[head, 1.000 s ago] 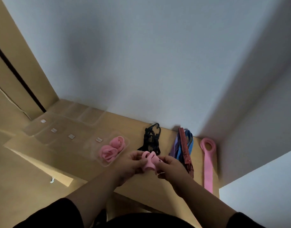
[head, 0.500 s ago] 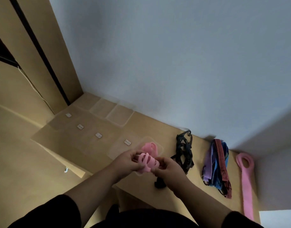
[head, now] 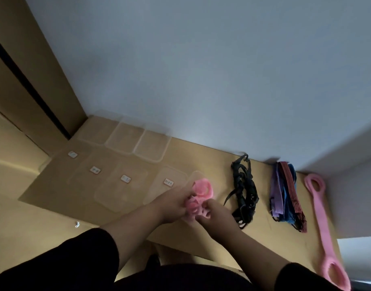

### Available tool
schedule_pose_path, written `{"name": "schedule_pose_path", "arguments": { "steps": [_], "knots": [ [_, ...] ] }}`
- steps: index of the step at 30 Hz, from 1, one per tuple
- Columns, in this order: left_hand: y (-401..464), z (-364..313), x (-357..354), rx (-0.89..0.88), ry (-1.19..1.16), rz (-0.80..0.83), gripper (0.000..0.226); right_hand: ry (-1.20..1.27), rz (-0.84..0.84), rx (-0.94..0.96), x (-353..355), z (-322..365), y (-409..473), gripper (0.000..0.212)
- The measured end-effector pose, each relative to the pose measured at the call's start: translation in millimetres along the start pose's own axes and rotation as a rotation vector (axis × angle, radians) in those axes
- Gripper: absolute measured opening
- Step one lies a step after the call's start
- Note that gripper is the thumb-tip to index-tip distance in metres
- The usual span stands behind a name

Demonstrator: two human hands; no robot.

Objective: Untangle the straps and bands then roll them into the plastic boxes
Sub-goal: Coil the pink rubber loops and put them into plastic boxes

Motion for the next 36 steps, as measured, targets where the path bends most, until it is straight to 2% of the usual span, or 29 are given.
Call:
{"name": "schedule_pose_path", "arguments": {
  "steps": [5,9,13,17,19,24,27,30,36],
  "knots": [
    [12,15,-7,-0.085,0.373,0.084,0.035,-0.312,-0.048,0.004,-10,-3,3,0.037],
    [22,15,-16,-0.124,0.505,0.163,0.015,-0.342,-0.097,-0.028,-10,-3,4,0.042],
    [33,16,-15,-0.098,0.578,0.233,0.025,-0.317,-0.091,0.031,-12,1,4,0.053],
    [38,22,-18,-0.107,0.751,0.321,0.028,-0.516,-0.087,0.053,-16,3,10,0.034],
    [39,25,-20,-0.119,0.832,0.318,0.026,-0.606,-0.050,0.022,-17,2,12,0.037],
    [45,23,-25,-0.044,0.791,0.324,0.024,-0.654,0.021,-0.057,-15,-3,19,0.037],
    [47,28,-25,0.043,0.738,0.273,0.027,-0.679,0.048,-0.075,-12,-5,23,0.029],
    [47,32,-27,0.096,0.693,0.222,0.026,-0.648,0.026,-0.083,-7,-8,24,0.031],
    [37,35,-17,0.035,0.541,0.146,0.037,-0.535,-0.029,-0.050,3,-15,16,0.045]
  ]
}}
Point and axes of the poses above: each hand's wrist, its own y-axis towards the middle knuckle, its own x-axis out of the back of the hand, z = x × y, the point moved 4 cm from there along y, towards the middle knuckle, and after that the axes turned 11 degrees about z, right-handed, at the moved point
